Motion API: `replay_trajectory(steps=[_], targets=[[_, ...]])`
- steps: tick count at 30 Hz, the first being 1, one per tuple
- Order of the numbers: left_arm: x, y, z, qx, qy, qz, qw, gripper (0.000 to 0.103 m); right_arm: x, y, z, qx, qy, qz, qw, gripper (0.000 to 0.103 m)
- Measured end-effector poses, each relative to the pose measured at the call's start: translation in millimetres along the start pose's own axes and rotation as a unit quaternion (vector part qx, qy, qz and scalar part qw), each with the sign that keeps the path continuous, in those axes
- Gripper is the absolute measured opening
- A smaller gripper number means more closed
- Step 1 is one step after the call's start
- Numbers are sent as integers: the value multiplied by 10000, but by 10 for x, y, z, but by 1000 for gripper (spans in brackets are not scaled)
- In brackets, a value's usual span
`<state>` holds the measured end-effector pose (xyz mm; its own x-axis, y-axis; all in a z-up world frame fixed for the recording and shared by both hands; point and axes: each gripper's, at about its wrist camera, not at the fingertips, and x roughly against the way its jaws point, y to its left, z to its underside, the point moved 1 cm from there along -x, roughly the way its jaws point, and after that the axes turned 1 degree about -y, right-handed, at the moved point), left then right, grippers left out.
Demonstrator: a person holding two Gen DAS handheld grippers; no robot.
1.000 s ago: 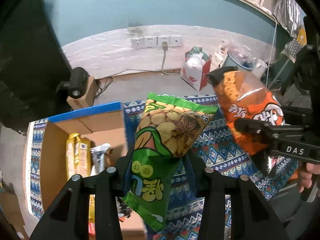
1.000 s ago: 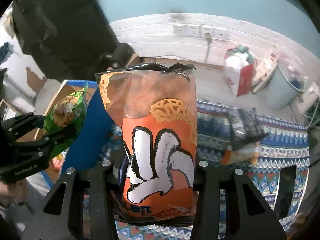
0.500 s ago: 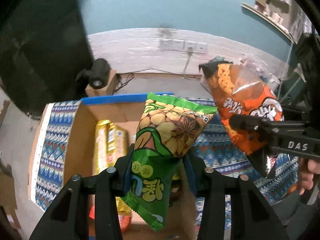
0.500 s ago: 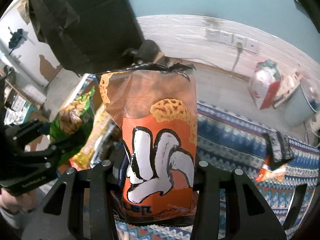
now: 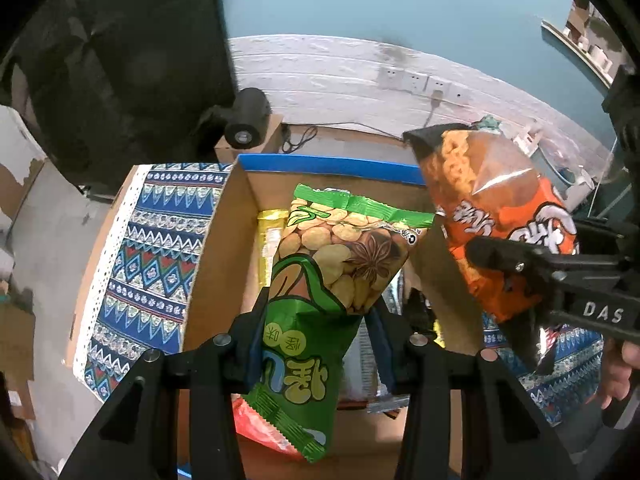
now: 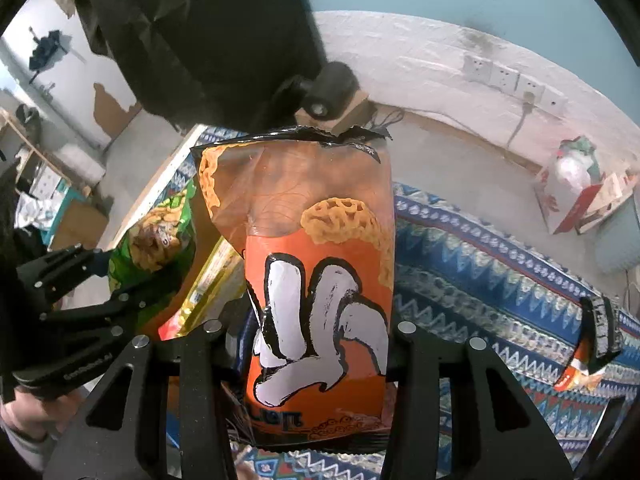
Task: Organize snacks
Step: 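Carry both bags over the cardboard box, then open both tools to drop the bags into the box, then move both tools back toward the black bag on the cloth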
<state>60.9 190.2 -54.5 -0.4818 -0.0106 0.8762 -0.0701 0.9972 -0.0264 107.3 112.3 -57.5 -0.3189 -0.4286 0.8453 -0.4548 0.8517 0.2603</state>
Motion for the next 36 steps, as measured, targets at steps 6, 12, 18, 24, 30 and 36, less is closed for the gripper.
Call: replay_trajectory(steps=[6,12,18,24,30,36], targets=[[-53,114,3,127,82,-122,9998,46,-160,181,-55,98,117,-92,9998,43],[-104,176,-10,289,206,-134,9993,48,-290,232,-120,25,206,-275,9994,46],[-41,144,-53,288,76,-237,9993,69,-207,167,-171,-157,34,-451,9989,59],[-59,54,-87,323,132,-60,9994,69,14,59,-168,-48,-191,-158,9997,68],[-40,-192,-136,178,110,112,9997,69,187,-148,-79,54,-255,191,9995,69],[-51,-471,-165,-18,134,248,9996,73,328,-473,36,-58,-263,429,9987,71]])
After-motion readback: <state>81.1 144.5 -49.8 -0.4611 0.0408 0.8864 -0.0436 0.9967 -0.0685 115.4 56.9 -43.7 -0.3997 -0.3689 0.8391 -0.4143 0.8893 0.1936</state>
